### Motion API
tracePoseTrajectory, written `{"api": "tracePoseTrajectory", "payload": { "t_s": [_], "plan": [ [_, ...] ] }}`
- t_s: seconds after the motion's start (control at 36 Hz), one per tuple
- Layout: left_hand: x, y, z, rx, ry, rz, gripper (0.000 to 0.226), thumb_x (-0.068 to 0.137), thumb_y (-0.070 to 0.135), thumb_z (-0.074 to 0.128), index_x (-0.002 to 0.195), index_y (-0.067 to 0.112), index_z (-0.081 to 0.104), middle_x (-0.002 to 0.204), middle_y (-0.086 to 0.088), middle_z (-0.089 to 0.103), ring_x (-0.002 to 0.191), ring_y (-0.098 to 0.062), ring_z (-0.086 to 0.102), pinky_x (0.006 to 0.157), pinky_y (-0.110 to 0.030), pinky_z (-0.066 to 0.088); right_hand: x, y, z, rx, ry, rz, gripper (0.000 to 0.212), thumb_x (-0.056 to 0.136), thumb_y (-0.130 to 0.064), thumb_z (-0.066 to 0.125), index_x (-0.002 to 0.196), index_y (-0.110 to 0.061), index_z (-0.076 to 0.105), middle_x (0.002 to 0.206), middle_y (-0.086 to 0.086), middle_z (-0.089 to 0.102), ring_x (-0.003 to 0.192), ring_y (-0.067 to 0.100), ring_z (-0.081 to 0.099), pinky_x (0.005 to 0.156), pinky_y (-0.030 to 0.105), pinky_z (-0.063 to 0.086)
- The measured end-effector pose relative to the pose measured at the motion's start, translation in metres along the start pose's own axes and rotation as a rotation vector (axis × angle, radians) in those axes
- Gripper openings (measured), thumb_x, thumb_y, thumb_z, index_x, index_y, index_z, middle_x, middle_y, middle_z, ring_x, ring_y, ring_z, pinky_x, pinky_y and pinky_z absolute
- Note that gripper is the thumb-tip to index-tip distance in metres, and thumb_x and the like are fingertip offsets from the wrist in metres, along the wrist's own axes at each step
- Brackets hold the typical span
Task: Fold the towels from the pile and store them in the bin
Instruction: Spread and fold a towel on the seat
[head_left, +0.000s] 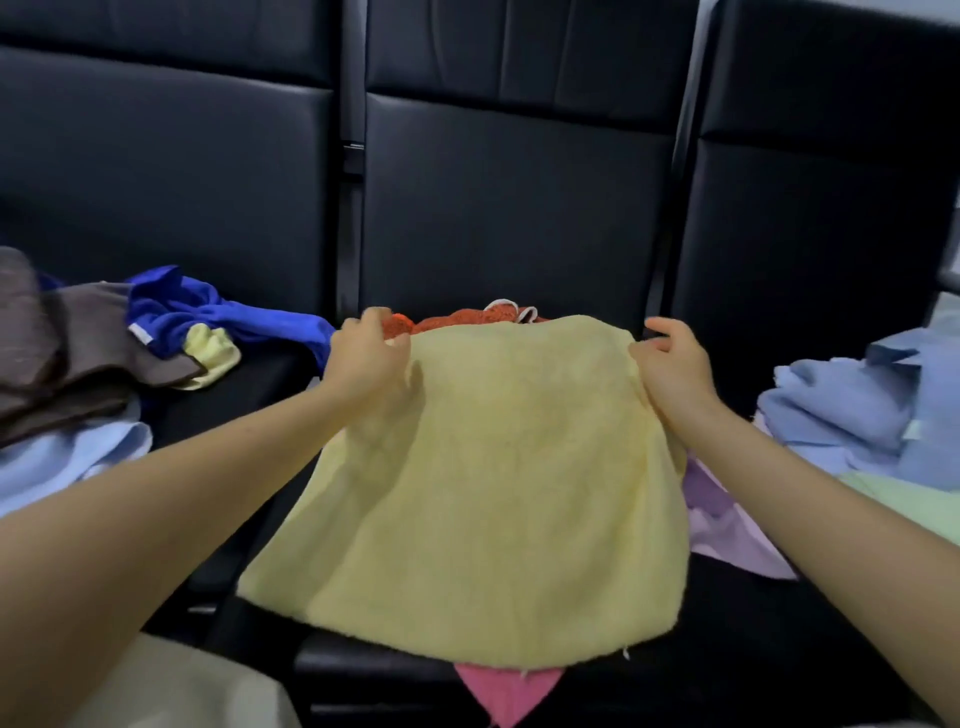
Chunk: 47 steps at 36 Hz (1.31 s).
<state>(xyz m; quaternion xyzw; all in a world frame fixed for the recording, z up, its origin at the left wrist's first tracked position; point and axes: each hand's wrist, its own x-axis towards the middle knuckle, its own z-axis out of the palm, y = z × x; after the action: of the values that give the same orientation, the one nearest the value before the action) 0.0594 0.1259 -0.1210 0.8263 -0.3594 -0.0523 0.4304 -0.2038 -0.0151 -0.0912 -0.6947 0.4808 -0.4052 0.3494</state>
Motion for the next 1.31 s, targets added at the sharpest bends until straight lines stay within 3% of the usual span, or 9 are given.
{"api": "tracePoseTrajectory", "payload": {
  "t_s": [0.14,0.25,0.36,0.53,0.64,0.78,0.89,1.08,1.31],
  "plan": [
    [-0.055,0.036,-0.002,0.071,-0.041,0.326,0.035,0.097,0.027,0.052,0.131,0.021,0.052,0.119,-0.002,0.055,0.111,-0.019,0.051,0.09,-0.031,0.041,-0.066,0.011,-0.038,0.082,-0.084,0.037,0.031,0.093,-0.023,0.062,0.124,-0.019,0.056,0.099,-0.004,0.061,0.082,0.005,0.057,0.065,0.021,0.042],
    [-0.101,0.054,-0.009,0.006,-0.146,0.493,0.017,0.095,0.025,0.056,0.11,0.024,0.062,0.098,0.007,0.058,0.085,-0.01,0.054,0.076,-0.025,0.043,-0.091,0.012,-0.06,0.194,-0.254,0.244,0.028,0.092,-0.027,0.066,0.112,-0.007,0.061,0.091,0.021,0.061,0.074,0.021,0.056,0.063,0.042,0.058],
    [-0.14,0.049,-0.011,0.033,-0.317,0.568,0.007,0.092,0.028,0.06,0.095,0.025,0.065,0.09,0.006,0.06,0.081,-0.01,0.056,0.072,-0.025,0.044,-0.105,0.021,-0.068,0.413,-0.464,0.425,0.012,0.094,-0.02,0.062,0.106,-0.016,0.064,0.086,0.002,0.074,0.073,0.016,0.072,0.057,0.029,0.055],
    [-0.173,0.006,-0.003,0.172,-0.629,0.493,0.049,0.084,0.056,0.058,0.125,0.031,0.055,0.119,0.011,0.048,0.111,-0.003,0.046,0.097,-0.015,0.035,-0.118,0.041,-0.081,0.143,-0.746,0.314,0.044,0.079,-0.029,0.076,0.117,-0.011,0.066,0.107,0.006,0.074,0.099,0.021,0.071,0.085,0.032,0.052],
    [-0.186,-0.008,-0.005,0.141,-0.601,0.509,0.073,0.071,0.072,0.036,0.133,0.036,0.05,0.124,0.016,0.042,0.118,0.003,0.04,0.103,-0.013,0.028,-0.127,0.043,-0.092,-0.094,-0.855,0.105,0.012,0.086,-0.019,0.073,0.095,-0.011,0.071,0.083,-0.001,0.073,0.076,0.01,0.064,0.071,0.023,0.048],
    [-0.188,-0.01,-0.004,0.16,-0.55,0.546,0.072,0.074,0.073,0.033,0.133,0.036,0.05,0.124,0.015,0.044,0.117,0.0,0.042,0.102,-0.012,0.029,-0.13,0.044,-0.106,-0.121,-0.733,-0.022,0.022,0.085,-0.027,0.073,0.099,-0.01,0.073,0.08,0.011,0.073,0.07,0.016,0.063,0.066,0.025,0.045],
    [-0.192,-0.009,-0.003,0.193,-0.522,0.581,0.072,0.075,0.072,0.031,0.133,0.034,0.05,0.122,0.014,0.044,0.115,-0.001,0.041,0.098,-0.009,0.028,-0.13,0.054,-0.114,-0.291,-0.651,-0.011,0.009,0.088,-0.017,0.071,0.087,-0.009,0.07,0.049,-0.002,0.042,0.041,0.007,0.035,0.044,0.017,0.028],
    [-0.202,-0.007,-0.005,0.136,-0.451,0.669,0.019,0.077,0.061,0.044,0.088,0.046,0.044,0.095,0.017,0.049,0.096,0.0,0.046,0.077,-0.012,0.038,-0.142,0.057,-0.106,-0.567,-0.245,-0.291,0.028,0.08,-0.026,0.073,0.081,-0.026,0.045,0.064,-0.001,0.054,0.058,0.011,0.048,0.062,0.033,0.042],
    [-0.196,0.003,-0.009,0.181,-0.671,0.71,0.01,0.09,0.04,0.059,0.086,0.032,0.055,0.083,0.012,0.045,0.08,-0.005,0.046,0.068,-0.013,0.036,-0.167,0.039,-0.064,-0.573,-0.722,-0.725,0.035,0.076,-0.063,0.061,0.091,-0.034,0.052,0.09,-0.017,0.053,0.088,0.005,0.049,0.075,0.025,0.044]
  ]
}}
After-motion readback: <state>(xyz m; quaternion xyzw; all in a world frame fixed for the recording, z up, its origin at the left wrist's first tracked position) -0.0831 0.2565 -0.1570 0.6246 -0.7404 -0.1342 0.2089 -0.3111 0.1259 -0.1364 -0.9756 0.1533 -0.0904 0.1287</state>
